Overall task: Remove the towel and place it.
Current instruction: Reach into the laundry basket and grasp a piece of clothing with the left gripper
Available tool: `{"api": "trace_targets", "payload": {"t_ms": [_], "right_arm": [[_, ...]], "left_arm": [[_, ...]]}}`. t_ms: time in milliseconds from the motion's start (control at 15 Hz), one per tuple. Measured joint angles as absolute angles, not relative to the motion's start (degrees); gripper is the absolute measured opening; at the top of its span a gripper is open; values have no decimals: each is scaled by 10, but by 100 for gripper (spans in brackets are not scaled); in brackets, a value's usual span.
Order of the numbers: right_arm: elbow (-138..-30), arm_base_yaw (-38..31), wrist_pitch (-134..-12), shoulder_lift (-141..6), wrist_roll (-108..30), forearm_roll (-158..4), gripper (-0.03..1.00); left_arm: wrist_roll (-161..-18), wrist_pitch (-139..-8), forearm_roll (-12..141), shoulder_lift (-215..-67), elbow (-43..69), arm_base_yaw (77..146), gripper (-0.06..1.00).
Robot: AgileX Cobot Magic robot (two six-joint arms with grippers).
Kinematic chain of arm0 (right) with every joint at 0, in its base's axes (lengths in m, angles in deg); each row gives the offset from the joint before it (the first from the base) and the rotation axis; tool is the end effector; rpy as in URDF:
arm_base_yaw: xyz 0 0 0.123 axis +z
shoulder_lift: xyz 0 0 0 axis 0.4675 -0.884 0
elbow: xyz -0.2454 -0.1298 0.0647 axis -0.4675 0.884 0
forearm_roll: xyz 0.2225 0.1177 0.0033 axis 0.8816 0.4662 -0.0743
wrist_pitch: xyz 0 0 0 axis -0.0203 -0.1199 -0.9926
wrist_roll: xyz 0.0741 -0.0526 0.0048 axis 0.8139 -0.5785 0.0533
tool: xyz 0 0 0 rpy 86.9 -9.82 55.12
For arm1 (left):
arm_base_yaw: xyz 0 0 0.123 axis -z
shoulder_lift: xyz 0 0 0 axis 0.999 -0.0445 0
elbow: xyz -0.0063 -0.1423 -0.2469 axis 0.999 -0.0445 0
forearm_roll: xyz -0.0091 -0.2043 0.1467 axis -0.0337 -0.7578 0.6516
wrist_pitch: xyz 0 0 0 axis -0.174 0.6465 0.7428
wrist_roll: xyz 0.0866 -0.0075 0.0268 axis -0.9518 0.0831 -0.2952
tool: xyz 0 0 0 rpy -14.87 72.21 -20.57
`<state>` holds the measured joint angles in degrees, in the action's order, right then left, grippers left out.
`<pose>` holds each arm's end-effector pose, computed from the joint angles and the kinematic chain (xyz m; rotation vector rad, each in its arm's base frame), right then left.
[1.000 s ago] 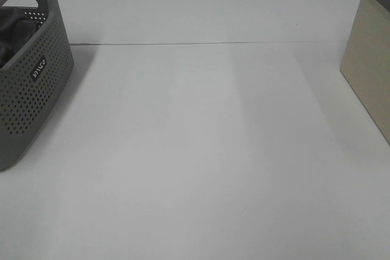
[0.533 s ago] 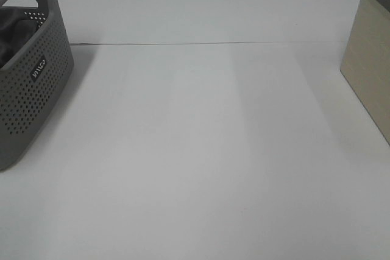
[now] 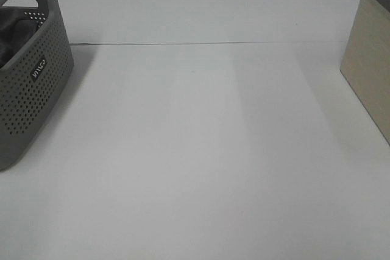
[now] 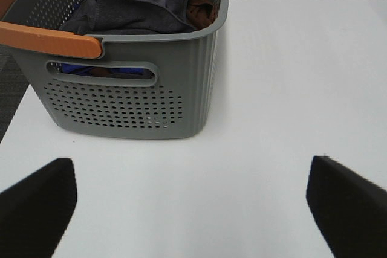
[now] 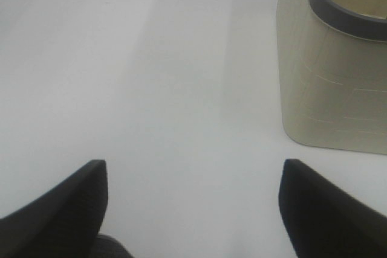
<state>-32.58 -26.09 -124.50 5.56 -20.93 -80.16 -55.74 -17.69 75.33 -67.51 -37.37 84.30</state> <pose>-0.0059 0.0058 0.2774 -0.1209 2.0360 0.0568 -0.0057 -0.0044 0.2818 -0.0529 2.0045 -0.0267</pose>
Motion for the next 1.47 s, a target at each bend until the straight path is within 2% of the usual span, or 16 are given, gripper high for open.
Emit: {"api": "trace_targets", "payload": {"t_ms": [1467], "right_arm": [[-326, -261, -1245, 56, -209, -802, 76]], "left_arm": [[-557, -177, 753, -675, -374, 840, 99]]}}
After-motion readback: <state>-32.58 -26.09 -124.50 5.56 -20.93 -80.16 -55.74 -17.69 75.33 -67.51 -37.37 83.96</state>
